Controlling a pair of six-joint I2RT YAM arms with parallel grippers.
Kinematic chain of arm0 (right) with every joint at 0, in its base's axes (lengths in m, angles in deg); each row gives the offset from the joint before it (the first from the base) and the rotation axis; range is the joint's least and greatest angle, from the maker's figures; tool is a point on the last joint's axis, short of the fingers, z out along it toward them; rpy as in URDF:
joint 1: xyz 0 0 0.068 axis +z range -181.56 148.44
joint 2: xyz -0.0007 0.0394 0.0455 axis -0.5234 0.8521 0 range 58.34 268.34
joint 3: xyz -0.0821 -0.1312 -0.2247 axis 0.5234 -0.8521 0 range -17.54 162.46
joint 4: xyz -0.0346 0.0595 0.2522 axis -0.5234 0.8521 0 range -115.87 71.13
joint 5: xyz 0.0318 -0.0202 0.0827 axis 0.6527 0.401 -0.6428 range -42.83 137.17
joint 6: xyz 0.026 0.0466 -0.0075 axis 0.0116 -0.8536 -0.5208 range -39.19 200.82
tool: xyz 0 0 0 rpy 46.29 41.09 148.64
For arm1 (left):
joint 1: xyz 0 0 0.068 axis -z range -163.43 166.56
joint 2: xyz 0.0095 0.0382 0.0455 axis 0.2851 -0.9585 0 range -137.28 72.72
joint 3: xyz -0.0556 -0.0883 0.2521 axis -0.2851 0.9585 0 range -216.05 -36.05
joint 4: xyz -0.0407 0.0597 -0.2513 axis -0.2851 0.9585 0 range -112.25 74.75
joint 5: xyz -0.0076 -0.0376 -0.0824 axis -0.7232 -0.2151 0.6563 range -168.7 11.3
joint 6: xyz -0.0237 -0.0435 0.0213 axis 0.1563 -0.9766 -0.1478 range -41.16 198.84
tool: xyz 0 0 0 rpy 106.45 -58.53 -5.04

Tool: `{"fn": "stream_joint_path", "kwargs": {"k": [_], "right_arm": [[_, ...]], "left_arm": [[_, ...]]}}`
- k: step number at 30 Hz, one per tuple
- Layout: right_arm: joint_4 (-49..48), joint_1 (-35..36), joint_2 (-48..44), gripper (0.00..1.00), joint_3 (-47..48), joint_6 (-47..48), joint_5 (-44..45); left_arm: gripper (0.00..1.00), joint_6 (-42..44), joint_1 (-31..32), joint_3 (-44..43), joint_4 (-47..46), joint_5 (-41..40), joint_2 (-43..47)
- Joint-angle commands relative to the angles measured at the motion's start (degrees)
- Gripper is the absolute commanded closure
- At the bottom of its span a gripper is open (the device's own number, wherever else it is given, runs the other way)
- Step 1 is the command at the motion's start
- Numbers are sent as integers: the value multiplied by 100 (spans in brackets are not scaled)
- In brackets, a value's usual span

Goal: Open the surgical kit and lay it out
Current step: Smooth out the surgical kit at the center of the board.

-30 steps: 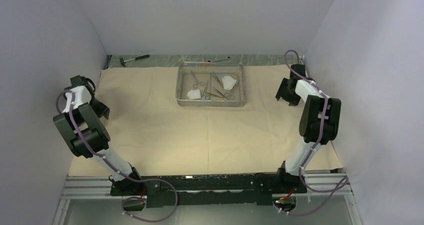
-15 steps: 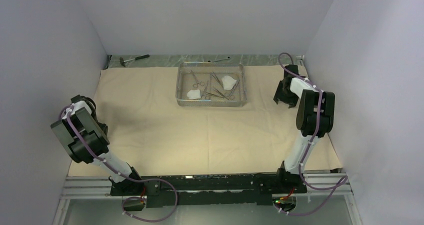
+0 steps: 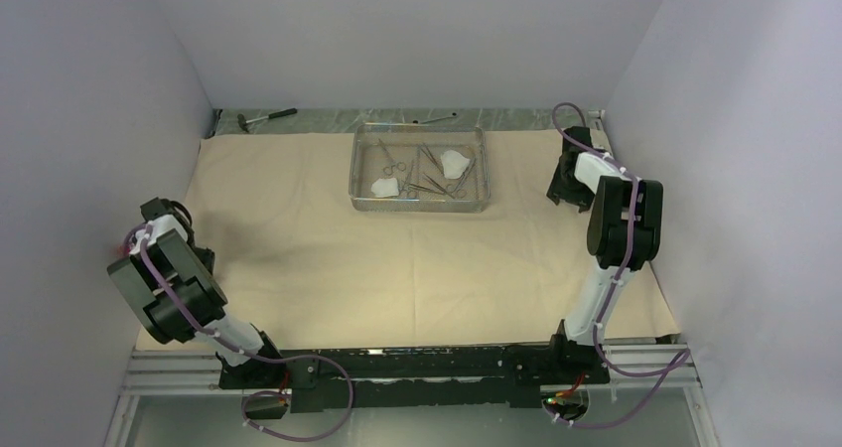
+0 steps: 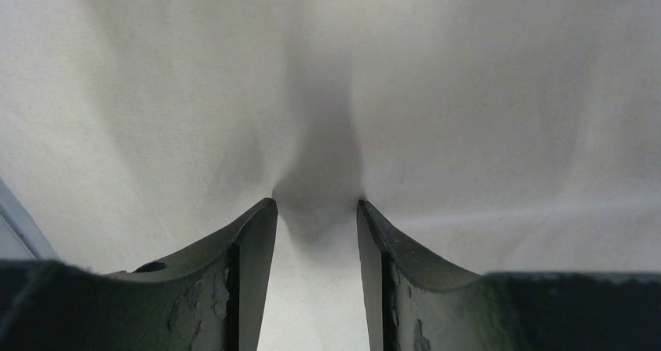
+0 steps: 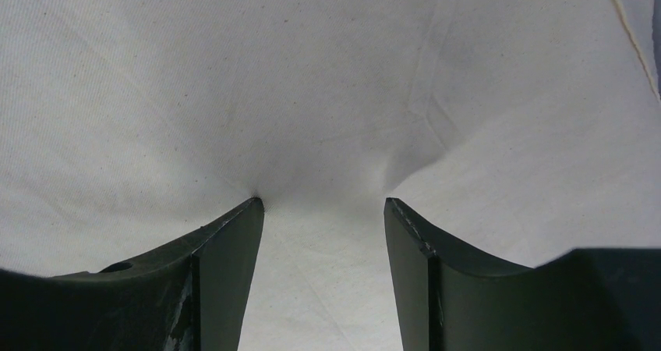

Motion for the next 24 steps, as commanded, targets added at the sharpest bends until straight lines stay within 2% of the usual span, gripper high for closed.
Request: {"fn": "stream_joint_path", "kwargs": {"k": [1,5,9,12,18,20,22,24], "right_arm": [[211,-95,379,38,65,-46,389],[221,-99,494,39,131,-65,372],[169,-99,573,39,125,-32,373],[175,-99,667,40,225,34,469],[183,-214,921,42,364,74,647],[55,-231,880,42,293,93,614],[87,-240,911,42,339,84,638],[118,-240,946,42,412,93,657]], "left_arm": [[51,1084,69,-563,33,527,76],[48,2135,560,-1241,229,366,50],[48,3239,841,-1622,355,632,-288],[49,3716,1099,-1748,547,-33,-653],[52,5596,1266,-1122,-694,-917,-335],[52,6287,1202,-802,-1169,-876,-167],[53,6481,1064,-692,-1227,-671,-154],[60,6593,832,-572,-1246,-183,-218]]}}
